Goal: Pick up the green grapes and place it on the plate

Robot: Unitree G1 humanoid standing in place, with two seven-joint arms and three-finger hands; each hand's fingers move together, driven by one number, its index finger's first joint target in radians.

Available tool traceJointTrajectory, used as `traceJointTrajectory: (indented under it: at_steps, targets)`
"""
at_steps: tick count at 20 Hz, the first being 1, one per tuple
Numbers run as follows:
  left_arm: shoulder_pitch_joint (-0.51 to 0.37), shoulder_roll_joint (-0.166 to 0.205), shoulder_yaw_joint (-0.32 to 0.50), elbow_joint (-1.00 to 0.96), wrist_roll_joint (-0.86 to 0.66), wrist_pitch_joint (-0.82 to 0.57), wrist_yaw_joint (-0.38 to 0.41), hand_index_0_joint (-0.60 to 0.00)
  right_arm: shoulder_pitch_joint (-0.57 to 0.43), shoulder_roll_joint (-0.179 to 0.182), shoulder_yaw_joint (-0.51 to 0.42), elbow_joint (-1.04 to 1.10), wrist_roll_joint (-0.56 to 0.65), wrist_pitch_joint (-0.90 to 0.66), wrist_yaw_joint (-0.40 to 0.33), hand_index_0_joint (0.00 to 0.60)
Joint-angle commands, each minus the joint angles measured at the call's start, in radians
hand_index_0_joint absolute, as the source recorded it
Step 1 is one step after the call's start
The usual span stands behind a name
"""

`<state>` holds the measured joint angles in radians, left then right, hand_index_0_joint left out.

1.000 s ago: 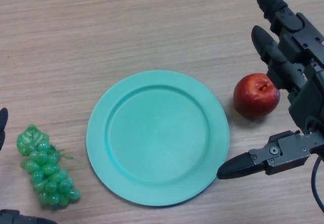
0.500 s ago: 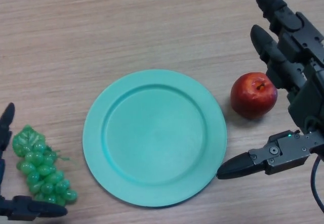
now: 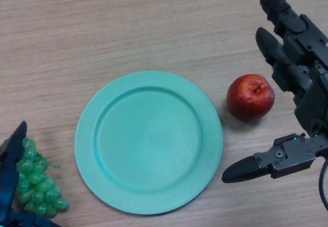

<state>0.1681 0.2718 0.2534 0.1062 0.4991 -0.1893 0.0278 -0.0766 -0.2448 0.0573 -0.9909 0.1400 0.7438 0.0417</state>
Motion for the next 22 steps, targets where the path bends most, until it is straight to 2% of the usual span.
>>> traceJointTrajectory:
  at_steps: [1, 2, 3, 4, 5, 7, 9, 12, 14, 15, 16, 17, 20, 22]
  targets:
    - [0.019, 0.016, 0.037, -0.087, -0.137, -0.027, -0.003, -0.451, -0.019, -0.025, -0.034, -0.056, 0.013, -0.124, -0.035, 0.000]
    - [0.028, 0.003, 0.051, -0.118, -0.223, -0.022, -0.049, -0.550, -0.019, -0.035, -0.031, -0.056, 0.029, -0.125, -0.051, 0.000]
    - [0.032, -0.007, 0.065, -0.143, -0.299, -0.004, -0.099, -0.600, -0.019, -0.049, -0.030, -0.056, 0.050, -0.127, -0.070, 0.000]
    - [0.047, -0.008, 0.065, -0.172, -0.342, 0.014, -0.166, -0.600, -0.019, -0.052, -0.030, -0.056, 0.059, -0.128, -0.077, 0.000]
    - [0.072, -0.017, 0.077, -0.221, -0.412, 0.057, -0.266, -0.600, -0.016, -0.057, -0.026, -0.056, 0.075, -0.130, -0.092, 0.000]
    - [0.077, -0.022, 0.127, -0.273, -0.486, 0.132, -0.341, -0.600, -0.022, -0.080, -0.017, -0.056, 0.115, -0.123, -0.129, 0.000]
    - [0.056, -0.017, 0.184, -0.281, -0.526, 0.181, -0.364, -0.600, -0.036, -0.112, -0.009, -0.056, 0.153, -0.118, -0.167, 0.000]
    - [0.029, 0.002, 0.256, -0.290, -0.563, 0.188, -0.362, -0.600, -0.040, -0.137, 0.011, -0.056, 0.176, -0.136, -0.202, 0.000]
    - [0.016, 0.006, 0.284, -0.306, -0.594, 0.199, -0.348, -0.600, -0.038, -0.141, 0.014, -0.056, 0.183, -0.139, -0.210, 0.200]
    - [0.002, 0.012, 0.309, -0.320, -0.602, 0.176, -0.313, -0.600, -0.039, -0.145, 0.013, -0.056, 0.193, -0.141, -0.216, 0.349]
    - [-0.011, 0.017, 0.332, -0.339, -0.605, 0.147, -0.273, -0.600, -0.039, -0.149, 0.012, -0.056, 0.202, -0.142, -0.223, 0.449]
    - [-0.034, 0.029, 0.382, -0.428, -0.590, 0.082, -0.170, -0.600, -0.041, -0.158, 0.004, -0.056, 0.222, -0.148, -0.234, 0.592]
    - [-0.055, 0.015, 0.368, -0.580, -0.517, 0.052, -0.099, -0.600, -0.045, -0.161, -0.002, -0.056, 0.223, -0.151, -0.234, 0.600]
    - [-0.050, 0.009, 0.341, -0.637, -0.490, 0.066, -0.119, -0.600, -0.044, -0.159, -0.007, -0.056, 0.223, -0.151, -0.232, 0.400]
